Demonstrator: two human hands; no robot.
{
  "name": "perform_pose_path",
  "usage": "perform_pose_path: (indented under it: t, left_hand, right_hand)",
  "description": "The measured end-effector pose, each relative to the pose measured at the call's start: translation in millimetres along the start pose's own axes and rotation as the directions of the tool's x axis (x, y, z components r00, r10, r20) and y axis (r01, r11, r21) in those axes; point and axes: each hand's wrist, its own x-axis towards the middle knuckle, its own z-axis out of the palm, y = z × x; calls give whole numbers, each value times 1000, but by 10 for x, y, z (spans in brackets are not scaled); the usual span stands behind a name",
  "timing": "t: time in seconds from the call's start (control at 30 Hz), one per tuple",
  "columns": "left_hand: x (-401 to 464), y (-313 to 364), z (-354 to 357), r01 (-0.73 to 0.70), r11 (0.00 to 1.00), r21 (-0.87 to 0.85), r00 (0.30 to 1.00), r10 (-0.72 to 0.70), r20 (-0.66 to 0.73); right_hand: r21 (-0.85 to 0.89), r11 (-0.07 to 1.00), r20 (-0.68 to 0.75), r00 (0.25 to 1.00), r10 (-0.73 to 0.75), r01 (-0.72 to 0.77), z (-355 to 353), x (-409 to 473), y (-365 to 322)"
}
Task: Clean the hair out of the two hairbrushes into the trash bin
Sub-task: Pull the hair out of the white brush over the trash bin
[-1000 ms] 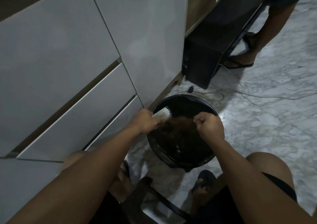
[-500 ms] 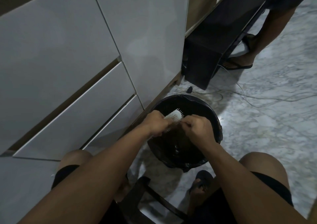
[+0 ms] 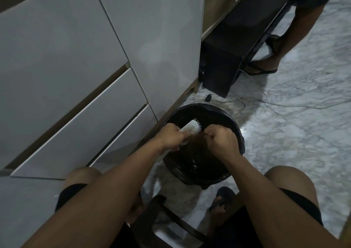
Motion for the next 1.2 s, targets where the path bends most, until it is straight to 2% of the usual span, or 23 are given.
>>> perform_pose_path:
  t: [0.07, 0.17, 0.3, 0.4, 0.47, 0.67, 0.73, 0.83, 0.97, 1.07, 1.2]
  left_hand:
    - [5, 5, -8, 16, 999, -33, 1000, -16, 1]
    - [6, 18, -6, 39, 996, -85, 999, -39, 4]
    - [20, 36, 35, 62, 987, -151, 998, -60, 14]
    - [31, 30, 45, 67, 988, -139, 998, -66, 12]
    - [35, 16, 43, 68, 990, -121, 998, -68, 4]
    - [30, -64, 45, 65, 995, -73, 998, -66, -11]
    - [24, -75, 45, 66, 994, -85, 998, -67, -2]
    - [58, -79, 34, 54, 994, -90, 998, -55, -9]
    - [98, -70, 14, 55, 993, -105, 998, -55, -1]
    - [100, -30, 32, 64, 993, -103, 998, -63, 6]
    - [103, -45, 57, 77, 994, -80, 997, -77, 7]
  right_hand:
    - [103, 990, 64, 993, -99, 92, 4, -16, -26]
    - [171, 962, 72, 971, -229, 214, 49, -39, -101]
    - [207, 948, 53, 965, -256, 241, 81, -46, -156]
    - [209, 934, -24, 956, -293, 291, 84, -38, -156]
    - [216, 938, -48, 962, -268, 272, 75, -34, -132]
    - [178, 983, -50, 998, -30, 38, 0, 21, -33]
    - [173, 985, -39, 999, -2, 8, -11, 18, -29]
    - [172, 985, -7, 1000, -30, 31, 5, 14, -36]
    - [266, 956, 73, 986, -150, 125, 58, -35, -92]
    - [285, 931, 32, 969, -246, 227, 79, -48, -155]
    - [285, 943, 2, 984, -178, 170, 15, -30, -128]
